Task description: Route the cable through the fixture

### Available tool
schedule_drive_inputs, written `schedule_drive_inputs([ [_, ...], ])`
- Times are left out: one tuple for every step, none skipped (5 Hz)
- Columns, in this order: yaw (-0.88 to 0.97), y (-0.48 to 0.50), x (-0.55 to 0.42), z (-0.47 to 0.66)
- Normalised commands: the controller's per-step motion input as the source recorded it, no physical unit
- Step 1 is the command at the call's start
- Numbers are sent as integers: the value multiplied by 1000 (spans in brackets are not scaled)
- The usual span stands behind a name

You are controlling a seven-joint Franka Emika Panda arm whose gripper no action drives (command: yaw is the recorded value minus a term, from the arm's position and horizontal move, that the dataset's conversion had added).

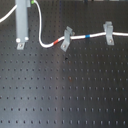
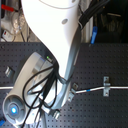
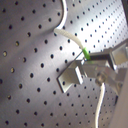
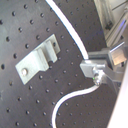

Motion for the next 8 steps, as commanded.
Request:
schedule_drive_inputs([
  [994,-13,-131,158],
  [1000,0,-27,302],
  [866,169,-45,296],
  [789,232,-72,259],
  [623,256,-359,0],
  [391,424,-316,-6],
  [234,575,-132,184],
  [97,595,228,224],
])
